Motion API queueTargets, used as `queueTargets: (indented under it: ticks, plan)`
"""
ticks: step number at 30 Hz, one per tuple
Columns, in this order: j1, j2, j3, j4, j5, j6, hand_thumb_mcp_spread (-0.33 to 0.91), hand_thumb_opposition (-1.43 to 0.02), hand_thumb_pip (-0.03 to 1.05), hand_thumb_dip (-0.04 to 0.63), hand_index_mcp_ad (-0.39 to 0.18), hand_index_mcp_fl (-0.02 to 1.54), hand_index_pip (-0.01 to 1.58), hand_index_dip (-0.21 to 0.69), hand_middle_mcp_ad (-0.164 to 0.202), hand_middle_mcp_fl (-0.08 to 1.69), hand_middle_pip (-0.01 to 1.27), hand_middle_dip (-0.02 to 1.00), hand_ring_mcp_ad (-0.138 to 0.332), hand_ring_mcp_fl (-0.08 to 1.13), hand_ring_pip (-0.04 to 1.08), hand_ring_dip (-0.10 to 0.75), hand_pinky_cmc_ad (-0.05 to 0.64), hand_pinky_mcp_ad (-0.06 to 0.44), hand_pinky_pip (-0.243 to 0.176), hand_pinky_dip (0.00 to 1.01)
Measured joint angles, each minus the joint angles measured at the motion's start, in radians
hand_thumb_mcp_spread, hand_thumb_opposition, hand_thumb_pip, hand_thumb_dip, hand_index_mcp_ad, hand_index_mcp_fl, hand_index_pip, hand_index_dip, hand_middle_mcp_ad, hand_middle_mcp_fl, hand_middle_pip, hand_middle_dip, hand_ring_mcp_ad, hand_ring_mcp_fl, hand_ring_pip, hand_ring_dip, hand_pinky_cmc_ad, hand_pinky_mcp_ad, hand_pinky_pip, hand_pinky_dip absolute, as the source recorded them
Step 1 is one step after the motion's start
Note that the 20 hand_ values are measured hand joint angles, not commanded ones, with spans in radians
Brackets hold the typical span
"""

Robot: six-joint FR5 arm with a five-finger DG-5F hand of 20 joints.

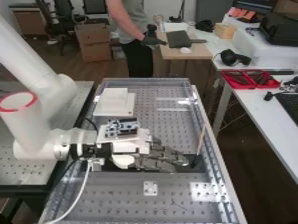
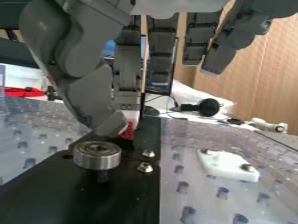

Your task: Grab the pcb board and place it in the clear container

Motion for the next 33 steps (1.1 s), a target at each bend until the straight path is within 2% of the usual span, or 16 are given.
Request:
queueTargets:
  ticks: [9,16,26,33]
  plan:
    - [0.003,0.006,-0.001,-0.011,0.006,-0.009,0.45,-0.87,0.79,0.269,-0.042,0.26,1.56,-0.030,0.058,0.23,0.12,0.17,0.122,0.06,0.09,-0.007,0.328,0.099,-0.072,0.50]
    - [0.002,0.009,0.037,-0.094,0.002,-0.034,0.45,-0.87,0.80,0.269,-0.042,0.26,1.56,-0.030,0.061,0.23,0.12,0.17,0.122,0.06,0.09,-0.003,0.328,0.099,-0.072,0.50]
    - [0.002,0.010,0.070,-0.150,-0.006,-0.048,0.45,-0.87,0.80,0.269,-0.042,0.25,1.56,-0.030,0.061,0.24,0.12,0.17,0.122,0.06,0.09,-0.003,0.328,0.099,-0.072,0.50]
    - [0.002,0.010,0.071,-0.157,-0.013,-0.048,0.45,-0.87,0.80,0.269,-0.042,0.24,1.56,-0.030,0.061,0.24,0.12,0.17,0.119,0.06,0.09,-0.003,0.328,0.099,-0.072,0.50]
